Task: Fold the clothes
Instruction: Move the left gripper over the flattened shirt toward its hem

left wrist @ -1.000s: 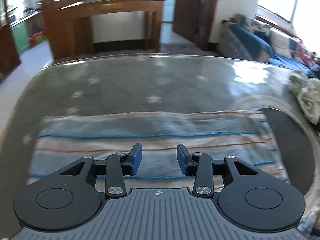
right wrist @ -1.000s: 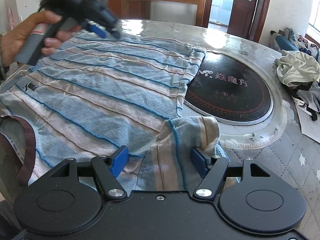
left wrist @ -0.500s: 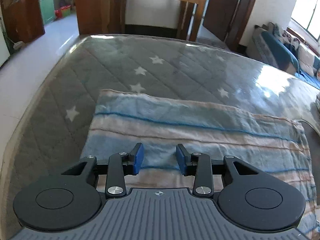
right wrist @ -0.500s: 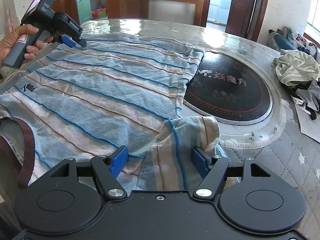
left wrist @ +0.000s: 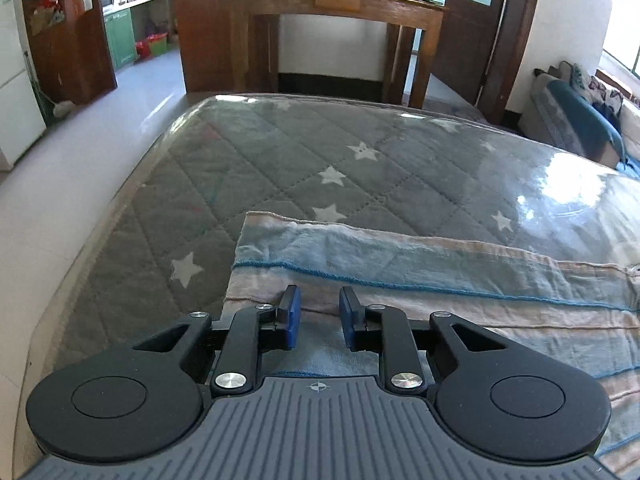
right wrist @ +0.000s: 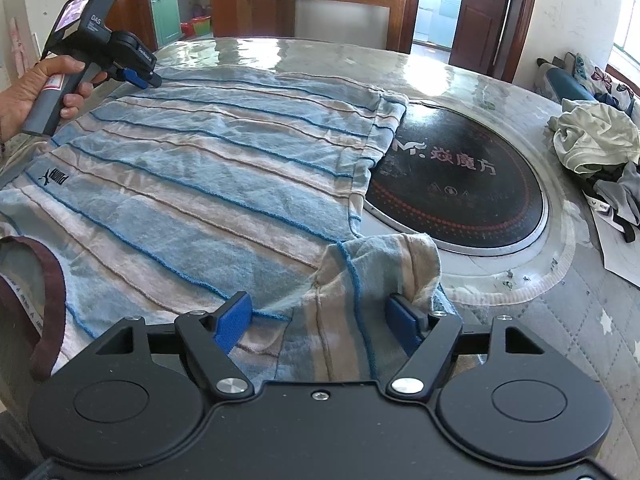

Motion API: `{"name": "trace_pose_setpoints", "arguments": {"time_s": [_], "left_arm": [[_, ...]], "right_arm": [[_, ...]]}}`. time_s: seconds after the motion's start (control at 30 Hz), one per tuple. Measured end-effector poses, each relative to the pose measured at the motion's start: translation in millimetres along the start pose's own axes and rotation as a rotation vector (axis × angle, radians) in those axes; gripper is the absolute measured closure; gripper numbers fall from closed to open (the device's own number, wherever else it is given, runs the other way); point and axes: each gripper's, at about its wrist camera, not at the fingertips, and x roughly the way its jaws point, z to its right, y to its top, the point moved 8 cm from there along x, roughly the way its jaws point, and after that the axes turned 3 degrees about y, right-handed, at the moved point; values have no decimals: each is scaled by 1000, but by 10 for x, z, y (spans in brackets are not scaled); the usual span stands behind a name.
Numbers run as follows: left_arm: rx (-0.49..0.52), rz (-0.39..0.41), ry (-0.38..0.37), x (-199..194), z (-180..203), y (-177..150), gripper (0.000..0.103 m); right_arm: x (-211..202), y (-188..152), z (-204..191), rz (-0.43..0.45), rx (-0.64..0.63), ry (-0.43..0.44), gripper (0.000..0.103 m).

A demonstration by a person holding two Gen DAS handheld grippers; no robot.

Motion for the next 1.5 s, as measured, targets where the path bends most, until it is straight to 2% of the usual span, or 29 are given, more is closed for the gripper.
{"name": "trace_pose_setpoints", "arguments": {"time_s": [0.13, 0.2, 0.33, 0.43, 0.5, 0.57, 0.6, 0.77, 0.9, 1.03, 1.33, 1.5], "left_arm": [[1, 5, -18, -122, -44, -51, 77], [9, 19, -66, -309, -68, -117, 76], [31, 21, -101, -469, -94, -222, 76], [35, -4, -155, -559, -131, -352, 76], [46, -31, -165, -572, -191, -487, 76], [58, -48, -121, -508, -257, -572, 76], [56, -42, -120, -505, -276, -586, 78], [25, -41, -126, -574, -367, -631, 78], [55, 0, -128, -777, -358, -677, 68], [73, -16, -108, -888, -415, -849, 68], [-13, 14, -80, -1357, -800, -1101, 66], [-80, 37, -29, -1655, -1152, -1328, 65]], "right_arm": [[-17, -5, 1, 5, -2, -4, 27], [-29, -12, -10, 6, -7, -8, 27], [-73, -19, -57, 13, -14, -2, 27], [-112, -19, -118, 19, -23, 6, 27], [-119, -32, -141, 19, -28, 7, 27], [-101, -35, -159, 14, -31, 6, 27], [-93, -42, -163, 12, -31, 4, 27], [-120, -35, -185, 20, -31, 4, 27], [-155, -15, -227, 34, -33, 12, 27], [-101, -60, -270, 15, -50, 11, 27], [-127, -74, -292, 29, -42, 16, 26], [-182, -71, -303, 48, -33, 20, 26]]}}
